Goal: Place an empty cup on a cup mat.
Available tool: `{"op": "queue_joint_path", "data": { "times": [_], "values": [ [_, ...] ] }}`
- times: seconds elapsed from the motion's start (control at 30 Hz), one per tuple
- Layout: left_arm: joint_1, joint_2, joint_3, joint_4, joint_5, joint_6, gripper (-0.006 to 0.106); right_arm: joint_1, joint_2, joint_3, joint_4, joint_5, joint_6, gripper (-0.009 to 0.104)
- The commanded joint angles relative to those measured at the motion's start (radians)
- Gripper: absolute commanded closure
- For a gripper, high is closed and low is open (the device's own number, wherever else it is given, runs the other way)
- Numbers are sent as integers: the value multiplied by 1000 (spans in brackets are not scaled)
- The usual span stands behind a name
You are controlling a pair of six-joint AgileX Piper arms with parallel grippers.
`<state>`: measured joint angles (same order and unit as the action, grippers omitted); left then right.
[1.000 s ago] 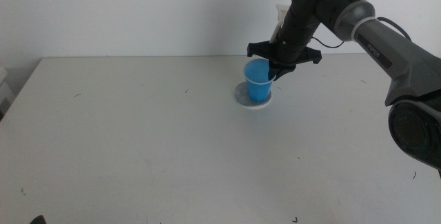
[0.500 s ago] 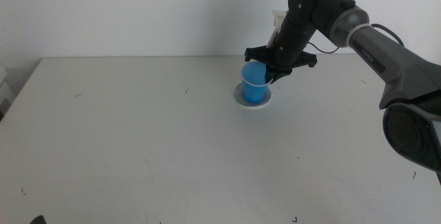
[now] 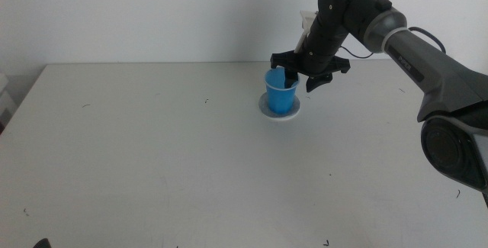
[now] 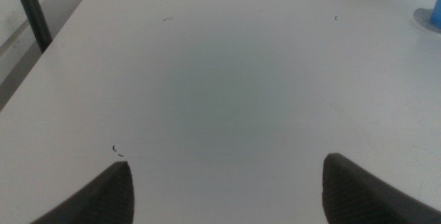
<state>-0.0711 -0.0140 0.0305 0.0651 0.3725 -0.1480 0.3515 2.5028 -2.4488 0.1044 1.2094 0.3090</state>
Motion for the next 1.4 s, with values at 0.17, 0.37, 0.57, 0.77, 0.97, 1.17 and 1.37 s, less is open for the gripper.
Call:
{"op": "queue_joint_path", "data": {
  "times": [0.17,0.37,0.57,0.77,0.97,1.17,1.37],
  "values": [
    [1,-4,-6,0,-67,-11,-5,-6,-136,-33,-5,-12,-10,23],
    [1,-4,-6,0,-67,-11,-5,-9,-255,-32,-32,70,-63,21],
    [1,-4,-6,0,-67,-11,-5,-39,-416,-30,-27,86,-123,21],
    [1,-4,-6,0,-67,-11,-5,-39,-623,97,-45,86,-164,21],
    [1,-4,-6,0,-67,-11,-5,-66,-861,374,-69,84,-164,21],
    [1,-4,-6,0,-67,-11,-5,-127,-1156,705,-127,25,-148,21],
    [1,-4,-6,0,-67,-11,-5,-183,-1432,1015,-183,-82,-125,21]
  ]
}}
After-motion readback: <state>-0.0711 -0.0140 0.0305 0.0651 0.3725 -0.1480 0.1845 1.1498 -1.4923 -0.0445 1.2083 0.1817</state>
